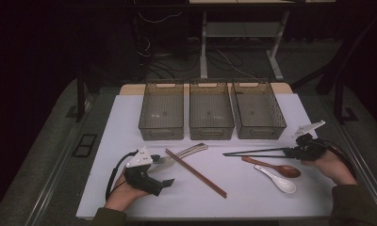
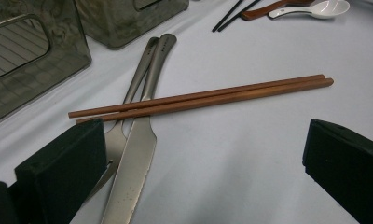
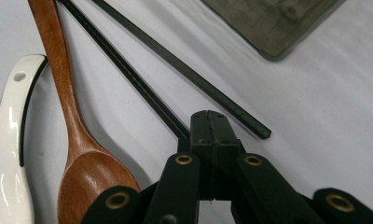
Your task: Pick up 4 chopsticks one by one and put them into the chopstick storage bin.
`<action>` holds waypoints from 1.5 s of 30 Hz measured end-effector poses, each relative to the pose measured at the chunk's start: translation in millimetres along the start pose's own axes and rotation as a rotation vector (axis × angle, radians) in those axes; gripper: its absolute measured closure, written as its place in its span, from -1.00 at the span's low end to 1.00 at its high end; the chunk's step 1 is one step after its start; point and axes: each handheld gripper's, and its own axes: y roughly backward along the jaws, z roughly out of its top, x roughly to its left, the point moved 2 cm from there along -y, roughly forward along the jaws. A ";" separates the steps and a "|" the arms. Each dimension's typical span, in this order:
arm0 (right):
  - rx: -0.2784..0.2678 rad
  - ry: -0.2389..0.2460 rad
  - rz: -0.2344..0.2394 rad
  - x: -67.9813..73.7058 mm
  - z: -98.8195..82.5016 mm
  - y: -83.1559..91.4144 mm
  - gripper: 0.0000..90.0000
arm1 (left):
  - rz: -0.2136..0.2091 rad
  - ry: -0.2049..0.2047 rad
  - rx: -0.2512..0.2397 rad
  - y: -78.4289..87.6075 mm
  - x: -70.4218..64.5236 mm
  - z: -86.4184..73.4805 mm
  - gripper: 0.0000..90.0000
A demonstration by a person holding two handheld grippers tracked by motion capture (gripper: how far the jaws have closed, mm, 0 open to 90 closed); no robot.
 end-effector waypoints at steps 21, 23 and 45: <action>0.046 0.269 0.159 24.9 40.3 -24.0 0.72 | -0.001 -0.001 0.006 -0.7 0.4 -0.4 -1.00; 0.061 0.273 0.160 24.8 39.2 -26.5 0.72 | -0.002 -0.003 0.006 -0.7 0.2 -0.4 -1.00; 0.028 0.347 0.199 29.7 34.4 -27.9 0.82 | -0.004 0.000 0.010 -1.9 -0.3 -0.8 -1.00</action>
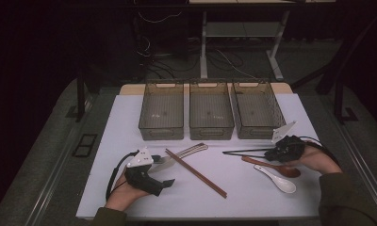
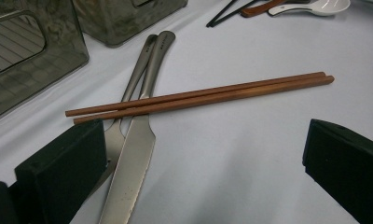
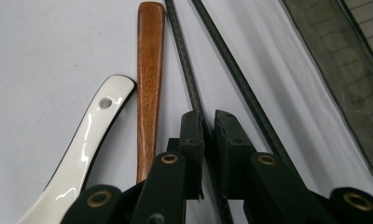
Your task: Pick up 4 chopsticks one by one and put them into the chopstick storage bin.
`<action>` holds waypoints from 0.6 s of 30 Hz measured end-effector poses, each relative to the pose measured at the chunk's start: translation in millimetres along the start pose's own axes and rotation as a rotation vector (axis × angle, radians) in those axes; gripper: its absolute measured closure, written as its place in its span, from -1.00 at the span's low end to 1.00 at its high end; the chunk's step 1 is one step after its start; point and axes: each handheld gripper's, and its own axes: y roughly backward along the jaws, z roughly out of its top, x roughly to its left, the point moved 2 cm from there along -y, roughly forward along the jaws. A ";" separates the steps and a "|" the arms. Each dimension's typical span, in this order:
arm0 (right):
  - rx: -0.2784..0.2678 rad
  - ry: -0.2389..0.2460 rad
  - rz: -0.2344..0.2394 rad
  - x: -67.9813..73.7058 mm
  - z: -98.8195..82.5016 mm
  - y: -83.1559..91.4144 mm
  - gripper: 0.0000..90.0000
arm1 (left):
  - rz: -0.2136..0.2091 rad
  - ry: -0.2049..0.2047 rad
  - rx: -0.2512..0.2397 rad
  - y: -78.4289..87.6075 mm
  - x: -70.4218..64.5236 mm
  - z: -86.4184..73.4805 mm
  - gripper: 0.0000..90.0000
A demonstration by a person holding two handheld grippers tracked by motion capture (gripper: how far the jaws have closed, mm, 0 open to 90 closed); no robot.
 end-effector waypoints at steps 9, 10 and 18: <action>-0.042 0.024 0.030 -1.6 -4.1 0.2 0.89 | -0.002 0.000 0.005 -0.6 0.3 -0.3 -1.00; -0.043 0.025 0.029 -1.9 -4.3 0.2 0.89 | -0.002 0.000 0.004 -0.6 0.2 -0.3 -1.00; -0.044 0.043 0.034 -1.9 -4.0 0.7 0.89 | -0.002 0.000 0.004 -0.5 0.1 -0.5 -1.00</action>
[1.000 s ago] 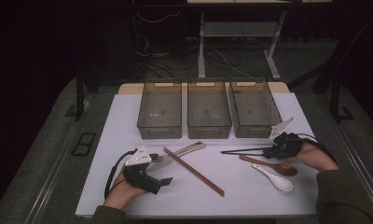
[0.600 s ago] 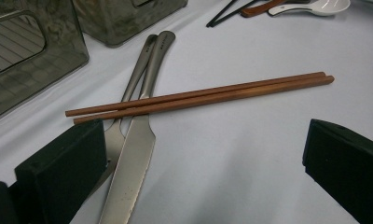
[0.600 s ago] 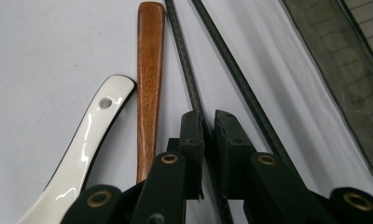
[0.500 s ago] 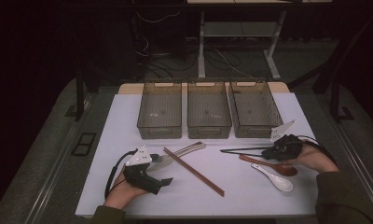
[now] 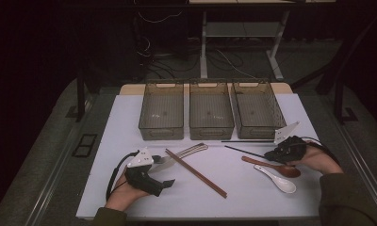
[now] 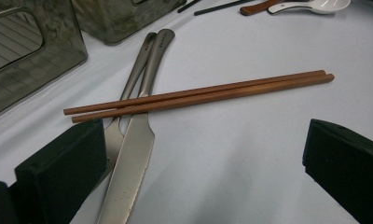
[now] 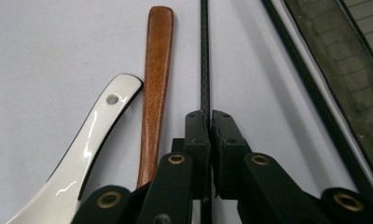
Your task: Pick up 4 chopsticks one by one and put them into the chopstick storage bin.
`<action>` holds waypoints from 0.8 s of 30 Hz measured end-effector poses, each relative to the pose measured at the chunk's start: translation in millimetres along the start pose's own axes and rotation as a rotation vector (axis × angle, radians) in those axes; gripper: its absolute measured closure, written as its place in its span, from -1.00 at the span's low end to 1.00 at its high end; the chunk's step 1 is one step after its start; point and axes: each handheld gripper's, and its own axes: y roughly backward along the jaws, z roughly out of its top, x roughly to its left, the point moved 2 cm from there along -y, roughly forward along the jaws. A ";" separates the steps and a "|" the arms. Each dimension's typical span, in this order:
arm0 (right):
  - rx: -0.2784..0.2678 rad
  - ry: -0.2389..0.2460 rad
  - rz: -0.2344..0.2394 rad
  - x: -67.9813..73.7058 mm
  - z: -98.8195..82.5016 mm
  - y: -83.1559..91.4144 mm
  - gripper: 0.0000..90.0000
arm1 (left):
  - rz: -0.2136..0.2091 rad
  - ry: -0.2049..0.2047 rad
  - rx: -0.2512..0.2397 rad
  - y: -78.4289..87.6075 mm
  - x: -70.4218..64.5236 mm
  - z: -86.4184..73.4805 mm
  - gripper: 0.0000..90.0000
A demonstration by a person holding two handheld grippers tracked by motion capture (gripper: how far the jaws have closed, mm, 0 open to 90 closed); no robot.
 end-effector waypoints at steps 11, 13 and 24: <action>-0.068 -0.038 -0.038 2.4 2.2 18.9 0.90 | 0.001 0.000 -0.002 0.0 -0.2 0.3 -1.00; -0.077 -0.044 -0.043 3.3 1.7 22.3 0.90 | 0.001 0.000 -0.004 0.1 -0.3 0.3 -1.00; -0.166 -0.071 -0.044 9.4 4.3 38.6 0.90 | 0.001 -0.005 -0.012 0.6 0.6 0.5 -1.00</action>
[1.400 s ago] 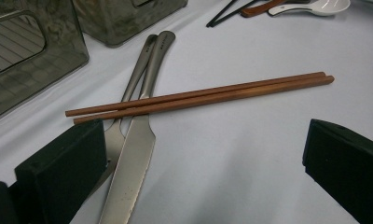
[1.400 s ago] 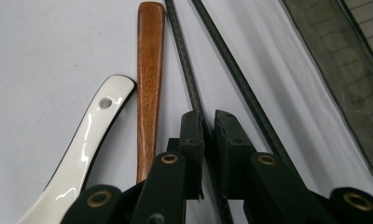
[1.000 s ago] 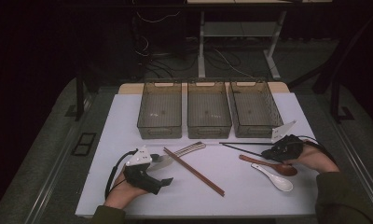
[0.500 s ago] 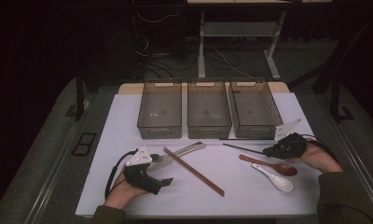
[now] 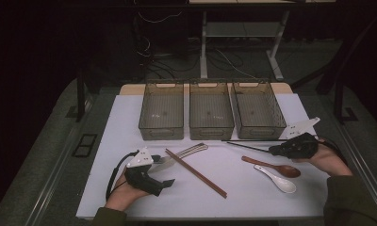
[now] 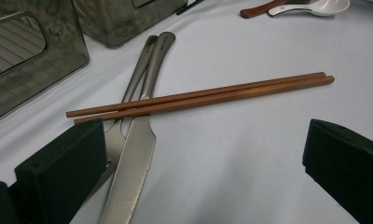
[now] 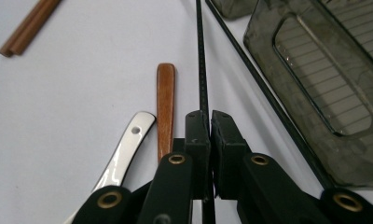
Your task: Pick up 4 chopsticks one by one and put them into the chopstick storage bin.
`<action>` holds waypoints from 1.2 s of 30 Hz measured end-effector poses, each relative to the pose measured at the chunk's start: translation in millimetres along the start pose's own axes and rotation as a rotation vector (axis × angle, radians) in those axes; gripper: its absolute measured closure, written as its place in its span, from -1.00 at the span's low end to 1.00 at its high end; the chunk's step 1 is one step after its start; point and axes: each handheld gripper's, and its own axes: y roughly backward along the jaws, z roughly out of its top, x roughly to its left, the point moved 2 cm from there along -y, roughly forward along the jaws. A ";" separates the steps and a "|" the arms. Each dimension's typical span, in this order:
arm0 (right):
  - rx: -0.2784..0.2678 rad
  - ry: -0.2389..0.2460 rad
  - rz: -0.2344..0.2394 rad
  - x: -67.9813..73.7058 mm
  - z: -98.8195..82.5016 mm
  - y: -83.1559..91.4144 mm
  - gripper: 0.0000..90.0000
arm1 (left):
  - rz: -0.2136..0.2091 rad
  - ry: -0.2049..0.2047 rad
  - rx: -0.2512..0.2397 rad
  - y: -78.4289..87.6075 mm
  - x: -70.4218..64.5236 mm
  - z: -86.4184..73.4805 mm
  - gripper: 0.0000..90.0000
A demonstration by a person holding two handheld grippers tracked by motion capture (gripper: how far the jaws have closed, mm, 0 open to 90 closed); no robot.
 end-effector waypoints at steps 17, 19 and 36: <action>-0.116 -0.054 -0.025 14.7 33.0 10.1 0.90 | -0.001 0.008 -0.013 -1.4 1.6 -0.8 -1.00; -0.115 -0.070 -0.038 15.6 41.2 8.2 0.90 | -0.001 0.007 -0.015 -1.9 1.6 -0.7 -1.00; -0.137 -0.105 -0.084 29.2 125.3 -32.5 0.90 | 0.001 0.003 -0.032 -0.6 2.0 0.2 -1.00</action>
